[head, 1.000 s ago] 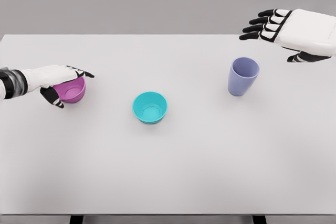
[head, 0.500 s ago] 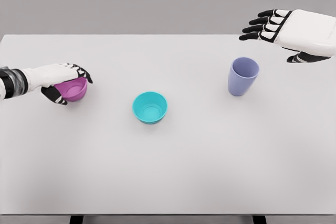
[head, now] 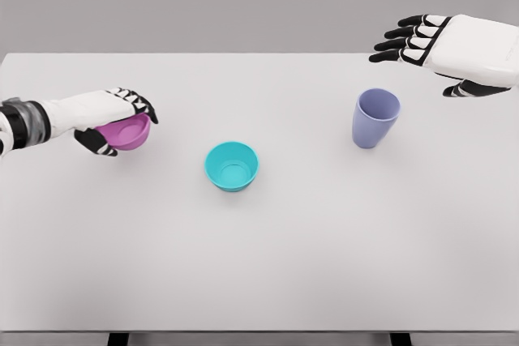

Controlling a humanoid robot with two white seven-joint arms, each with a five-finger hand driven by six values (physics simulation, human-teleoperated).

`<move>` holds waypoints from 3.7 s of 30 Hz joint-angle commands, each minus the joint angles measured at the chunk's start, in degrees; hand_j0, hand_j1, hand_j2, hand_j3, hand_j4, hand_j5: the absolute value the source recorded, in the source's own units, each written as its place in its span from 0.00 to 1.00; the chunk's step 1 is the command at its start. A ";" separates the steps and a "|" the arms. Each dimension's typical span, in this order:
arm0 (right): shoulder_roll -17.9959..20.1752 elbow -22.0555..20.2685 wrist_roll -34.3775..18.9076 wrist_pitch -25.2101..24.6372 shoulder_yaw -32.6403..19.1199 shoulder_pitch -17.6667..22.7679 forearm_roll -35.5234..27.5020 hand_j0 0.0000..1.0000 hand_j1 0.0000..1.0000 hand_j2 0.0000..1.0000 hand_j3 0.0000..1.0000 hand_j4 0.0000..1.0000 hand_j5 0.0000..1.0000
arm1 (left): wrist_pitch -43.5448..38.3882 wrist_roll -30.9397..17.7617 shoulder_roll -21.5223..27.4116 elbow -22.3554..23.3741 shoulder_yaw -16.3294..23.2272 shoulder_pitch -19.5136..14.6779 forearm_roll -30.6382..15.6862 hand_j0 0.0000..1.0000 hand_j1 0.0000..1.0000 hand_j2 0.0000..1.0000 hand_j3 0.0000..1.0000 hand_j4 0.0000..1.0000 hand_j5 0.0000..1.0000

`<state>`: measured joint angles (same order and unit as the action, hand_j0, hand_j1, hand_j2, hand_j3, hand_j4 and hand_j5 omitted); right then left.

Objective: Stacking bowl and cup with both arms

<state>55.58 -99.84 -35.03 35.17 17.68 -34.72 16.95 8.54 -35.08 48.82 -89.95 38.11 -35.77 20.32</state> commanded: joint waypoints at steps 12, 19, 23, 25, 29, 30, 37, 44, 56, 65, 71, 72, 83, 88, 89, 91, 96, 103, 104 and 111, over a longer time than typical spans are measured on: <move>0.05 0.00 0.03 -0.17 -0.02 0.00 -0.25 1.00 1.00 1.00 1.00 1.00 1.00 | 0.43 0.08 0.22 -6.46 0.21 -0.18 -0.19 0.59 0.59 0.59 0.59 0.59 0.59; 0.05 0.00 0.03 -0.17 -0.02 0.00 -0.25 1.00 1.00 1.00 1.00 1.00 1.00 | 6.22 0.08 0.22 -8.57 0.39 -0.18 -0.02 0.59 0.59 0.59 0.59 0.59 0.59; -0.03 0.00 0.03 -0.17 -0.02 0.00 -0.17 1.00 1.00 1.00 1.00 1.00 1.00 | 9.13 0.08 0.13 -8.75 0.65 -0.70 0.16 0.59 0.59 0.59 0.59 0.59 0.59; -0.03 0.00 0.03 -0.17 -0.02 0.00 -0.25 1.00 1.00 1.00 1.00 1.00 1.00 | 9.39 0.08 -0.04 -9.45 0.74 -0.70 0.16 0.59 0.59 0.59 0.59 0.59 0.59; -0.03 0.00 0.03 -0.17 -0.02 0.00 -0.17 1.00 1.00 1.00 1.00 1.00 1.00 | 9.48 0.08 -0.57 -9.89 0.91 -0.97 0.34 0.59 0.59 0.59 0.59 0.59 0.59; -0.03 0.00 0.03 -0.17 -0.02 0.00 -0.25 1.00 1.00 1.00 1.00 1.00 1.00 | 9.48 0.08 -0.83 -10.42 1.00 -0.97 0.34 0.59 0.59 0.59 0.59 0.59 0.59; -0.03 0.00 0.03 -0.17 -0.02 0.00 -0.25 1.00 1.00 1.00 1.00 1.00 1.00 | 9.48 0.08 -3.64 -10.77 3.37 -2.29 0.69 0.59 0.59 0.59 0.59 0.59 0.59; -0.03 0.00 0.03 -0.17 -0.02 0.00 -0.17 1.00 1.00 1.00 1.00 1.00 1.00 | 9.48 0.08 -5.84 -10.77 5.75 -3.69 0.95 0.59 0.59 0.59 0.59 0.59 0.59; -0.03 0.09 0.03 -0.17 -0.02 0.00 -0.17 1.00 1.00 1.00 1.00 1.00 1.00 | 9.39 0.08 -9.27 -10.68 8.21 -3.96 4.03 0.59 0.59 0.59 0.59 0.59 0.59; -0.03 0.00 0.03 -0.17 -0.02 0.00 -0.25 1.00 1.00 1.00 1.00 1.00 1.00 | 9.39 0.08 -11.11 -10.33 9.09 -3.96 4.99 0.60 0.60 0.60 0.60 0.60 0.60; -0.03 0.09 0.03 -0.17 -0.02 0.00 -0.17 1.00 1.00 1.00 1.00 1.00 1.00 | 9.39 0.08 -11.29 -9.63 9.44 -3.96 5.43 0.60 0.60 0.60 0.60 0.60 0.60; -0.03 0.09 0.03 -0.17 -0.02 0.00 -0.25 1.00 1.00 1.00 1.00 1.00 1.00 | 9.39 0.08 -11.38 -9.37 9.44 -4.04 5.52 0.60 0.60 0.60 0.60 0.60 0.60; -0.12 0.09 0.03 -0.17 -0.02 0.00 -0.17 1.00 1.00 1.00 1.00 1.00 1.00 | 9.39 0.08 -11.47 -8.57 10.14 -4.31 6.05 0.62 0.62 0.62 0.62 0.62 0.62; -0.47 0.09 0.03 -0.17 -0.11 0.00 -0.25 1.00 1.00 1.00 1.00 1.00 1.00 | 9.39 0.08 -11.38 -8.57 10.05 -4.48 6.05 0.86 0.86 0.86 0.86 0.86 0.86; -0.56 0.09 0.03 -0.17 -0.02 0.00 -0.17 1.00 1.00 1.00 1.00 1.00 1.00 | 9.39 0.08 -11.38 -8.57 10.05 -4.48 6.14 0.95 0.95 0.95 0.95 0.95 0.95; -0.56 0.09 0.03 -0.17 -0.11 -0.09 -0.25 1.00 1.00 1.00 1.00 1.00 1.00 | 9.39 0.08 -11.29 -8.57 10.05 -4.48 6.14 1.00 1.00 1.00 1.00 1.00 1.00; -1.18 0.26 0.03 -0.17 -0.02 -0.26 -0.17 1.00 1.00 1.00 1.00 1.00 1.00 | 9.48 0.08 -11.29 -8.57 10.05 -4.66 6.05 1.00 1.00 1.00 1.00 1.00 1.00; -1.35 0.26 0.03 -0.17 -0.02 -0.35 -0.25 1.00 1.00 1.00 1.00 1.00 1.00 | 9.48 0.08 -10.68 -9.10 9.35 -4.75 5.52 1.00 1.00 1.00 1.00 1.00 1.00; -1.53 0.26 0.03 -0.17 -0.02 -0.35 -0.17 1.00 1.00 1.00 1.00 1.00 1.00 | 9.48 0.08 -9.80 -9.19 9.17 -4.83 5.35 1.00 1.00 1.00 1.00 1.00 1.00; -1.09 0.35 0.03 -0.17 -0.02 -0.53 -0.25 1.00 1.00 1.00 1.00 1.00 1.00 | 23.27 0.08 -0.75 -10.16 4.79 -8.17 -13.80 1.00 1.00 1.00 1.00 1.00 1.00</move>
<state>54.34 -99.50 -35.03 35.17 17.68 -35.24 17.00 27.17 -35.03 45.32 -99.81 44.71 -43.86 13.76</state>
